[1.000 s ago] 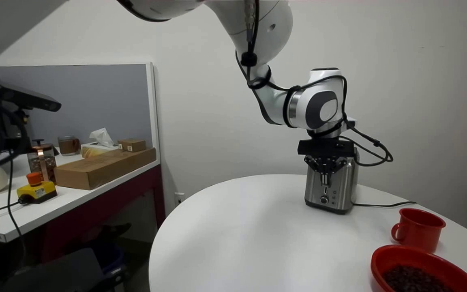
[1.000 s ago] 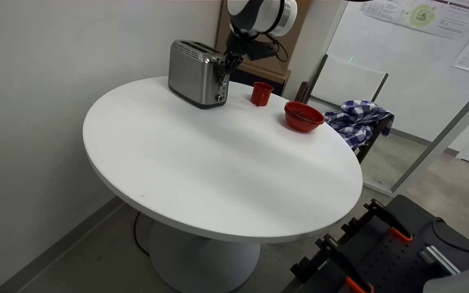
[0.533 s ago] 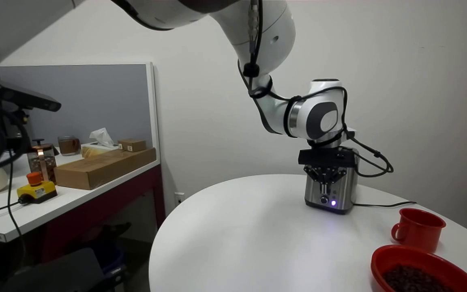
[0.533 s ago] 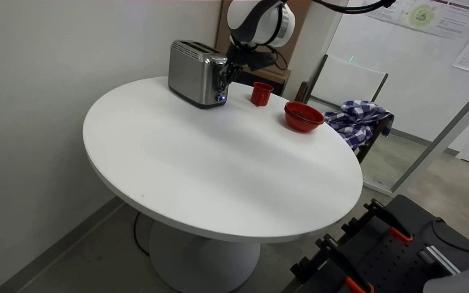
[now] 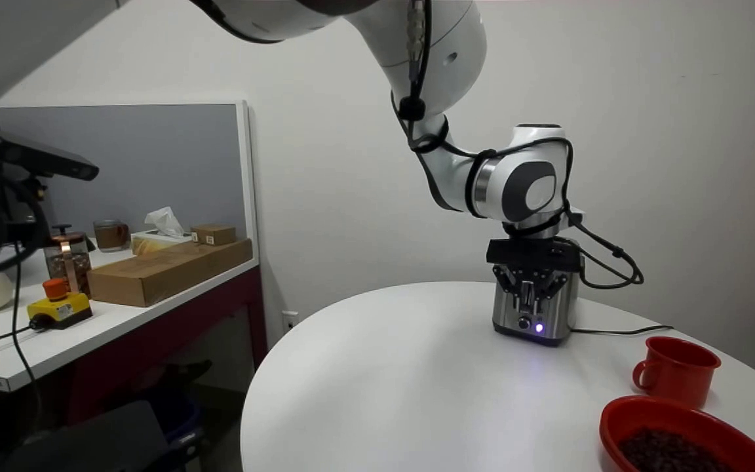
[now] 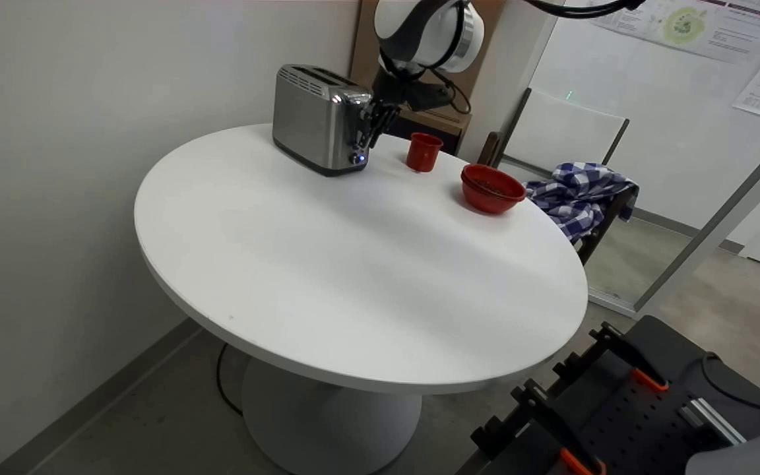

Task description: Push the lever on the toaster downwards.

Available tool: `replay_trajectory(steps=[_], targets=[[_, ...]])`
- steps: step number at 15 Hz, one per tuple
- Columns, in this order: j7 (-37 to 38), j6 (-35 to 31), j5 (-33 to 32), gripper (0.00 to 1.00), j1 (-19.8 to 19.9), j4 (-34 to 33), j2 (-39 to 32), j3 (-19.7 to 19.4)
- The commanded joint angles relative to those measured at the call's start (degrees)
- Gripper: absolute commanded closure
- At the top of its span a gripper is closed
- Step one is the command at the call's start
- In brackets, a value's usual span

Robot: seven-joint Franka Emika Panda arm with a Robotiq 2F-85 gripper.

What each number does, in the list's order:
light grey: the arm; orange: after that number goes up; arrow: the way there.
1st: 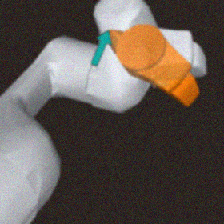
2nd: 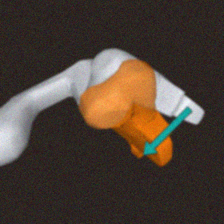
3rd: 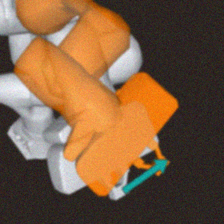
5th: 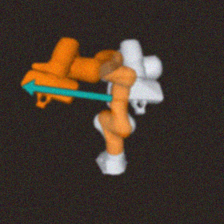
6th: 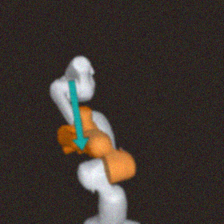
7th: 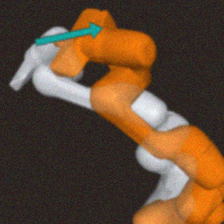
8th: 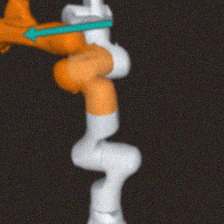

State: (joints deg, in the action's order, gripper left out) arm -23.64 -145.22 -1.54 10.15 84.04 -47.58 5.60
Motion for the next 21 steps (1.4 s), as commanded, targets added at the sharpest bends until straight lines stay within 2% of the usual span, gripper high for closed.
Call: replay_trajectory(steps=[1,6,8,9,16,20,21], targets=[[0.5,7.0,1.9,0.36,2.6,2.2,4.4,-0.4],[5.0,15.1,-2.4,0.00,1.4,12.8,15.9,-7.0],[4.6,17.0,-3.7,0.00,1.7,16.7,19.8,-8.5],[1.7,17.1,-3.8,0.00,2.6,19.5,22.2,-8.3],[-5.0,14.0,-2.6,0.00,2.7,40.1,42.6,-8.7],[-0.3,15.9,-4.1,0.00,0.2,47.7,54.2,-9.8],[-2.0,16.3,-3.5,0.00,0.2,41.9,47.3,-10.3]])
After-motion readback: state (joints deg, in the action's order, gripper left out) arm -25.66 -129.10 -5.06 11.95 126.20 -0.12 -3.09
